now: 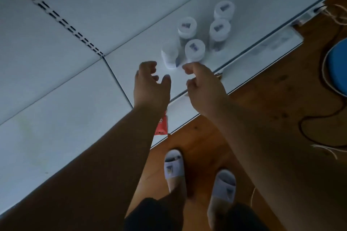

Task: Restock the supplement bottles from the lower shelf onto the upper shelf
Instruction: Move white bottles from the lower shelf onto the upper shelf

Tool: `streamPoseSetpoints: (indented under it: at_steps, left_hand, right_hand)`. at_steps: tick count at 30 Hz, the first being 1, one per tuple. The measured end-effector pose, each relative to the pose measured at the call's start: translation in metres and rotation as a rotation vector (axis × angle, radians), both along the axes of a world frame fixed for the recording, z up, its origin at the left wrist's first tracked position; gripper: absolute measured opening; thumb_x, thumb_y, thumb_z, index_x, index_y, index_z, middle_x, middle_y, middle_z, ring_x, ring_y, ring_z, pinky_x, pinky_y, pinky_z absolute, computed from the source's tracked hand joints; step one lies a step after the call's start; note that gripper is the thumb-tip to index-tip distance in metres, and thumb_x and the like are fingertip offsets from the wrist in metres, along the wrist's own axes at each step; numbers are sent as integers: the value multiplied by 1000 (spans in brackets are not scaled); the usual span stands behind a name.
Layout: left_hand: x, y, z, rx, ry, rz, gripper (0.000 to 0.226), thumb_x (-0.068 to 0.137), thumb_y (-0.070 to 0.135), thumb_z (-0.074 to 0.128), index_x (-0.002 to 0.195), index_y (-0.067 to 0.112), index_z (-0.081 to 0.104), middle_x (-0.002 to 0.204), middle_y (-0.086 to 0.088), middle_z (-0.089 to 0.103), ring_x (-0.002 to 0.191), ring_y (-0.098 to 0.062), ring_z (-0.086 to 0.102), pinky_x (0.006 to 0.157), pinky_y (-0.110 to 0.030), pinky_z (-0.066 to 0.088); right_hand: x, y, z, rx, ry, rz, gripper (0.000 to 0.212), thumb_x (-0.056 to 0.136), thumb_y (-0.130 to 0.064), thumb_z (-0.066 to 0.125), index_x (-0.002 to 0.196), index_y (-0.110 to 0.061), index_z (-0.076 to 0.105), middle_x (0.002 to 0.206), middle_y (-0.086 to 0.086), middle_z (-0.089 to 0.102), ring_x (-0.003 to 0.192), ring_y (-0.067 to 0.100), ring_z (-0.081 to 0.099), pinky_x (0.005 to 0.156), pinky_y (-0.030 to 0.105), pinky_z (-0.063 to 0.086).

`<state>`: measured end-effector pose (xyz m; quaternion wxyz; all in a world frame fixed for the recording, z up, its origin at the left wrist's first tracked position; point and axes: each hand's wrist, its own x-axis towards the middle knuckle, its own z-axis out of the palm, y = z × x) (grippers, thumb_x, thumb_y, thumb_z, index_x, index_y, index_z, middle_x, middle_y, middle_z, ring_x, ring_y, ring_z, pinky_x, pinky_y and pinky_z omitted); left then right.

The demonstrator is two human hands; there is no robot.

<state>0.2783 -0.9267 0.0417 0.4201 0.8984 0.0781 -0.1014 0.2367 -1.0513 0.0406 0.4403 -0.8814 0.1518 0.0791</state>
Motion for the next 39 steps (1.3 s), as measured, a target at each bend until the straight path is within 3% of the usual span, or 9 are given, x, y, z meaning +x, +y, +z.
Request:
streamPoseSetpoints:
  at_steps: [7,13,17,22,26,31,33,37,39]
  left_hand:
    - [58,-26,-56,-110,56,10,74,84,42,75,144,30,35,144,0,46,124,-20,52,93,-30,44]
    - [68,-29,-62,-85,-14,31,52,87,37,73,131,26,49,125,6,59,106,-14,57,82,-26,42]
    - [46,-9,-34,-120,27,43,40,96,37,58,130,18,50,113,2,65,101,-19,65,87,-35,55]
    - [-15,15,51,-518,262,-1,32,103,22,48,134,11,50,120,-10,66,107,-23,69,95,-42,56]
    - [-55,7,140,-879,338,33,48,95,21,50,135,-5,45,126,-26,61,114,-39,62,101,-52,48]
    - [-86,-21,246,-1056,286,86,31,106,20,39,118,-1,58,104,-15,71,95,-26,69,83,-36,55]
    - [-95,-31,273,-1133,293,74,34,106,26,38,120,3,60,108,-13,72,100,-25,68,83,-35,55]
    - [-102,-42,315,-1159,365,-42,47,101,36,40,135,7,56,130,-19,63,119,-36,61,93,-44,55]
    - [-93,-45,324,-1177,351,-105,47,100,32,42,137,6,54,134,-22,60,121,-38,59,97,-49,53]
  right_hand:
    - [28,3,-59,80,-48,-60,35,99,-14,55,132,-22,49,131,-4,58,122,12,55,106,29,44]
    - [31,3,-68,136,-60,-123,33,98,-12,57,129,-21,51,127,-4,60,117,10,56,97,18,40]
    - [20,2,-47,259,-17,-168,31,102,-22,51,132,-23,49,131,-2,59,115,13,60,97,28,50]
    - [-13,-1,42,376,-95,-255,28,106,-31,37,119,-16,58,103,-1,61,95,16,64,84,38,57]
    - [-49,-13,138,410,-139,-231,21,105,-27,42,101,-26,62,88,-17,61,89,7,61,82,31,54]
    - [-80,-32,248,368,-209,-150,19,102,-37,47,103,-24,61,91,-8,66,88,11,66,84,37,56]
    - [-87,-43,279,379,-251,-134,15,97,-41,54,102,-29,61,94,-9,68,88,11,67,84,44,57]
    - [-89,-64,326,325,-202,-81,22,91,-43,61,110,-31,59,100,-12,68,85,1,65,73,26,58]
    - [-86,-72,337,340,-179,-86,21,91,-41,63,109,-32,61,100,-15,69,89,3,66,78,28,59]
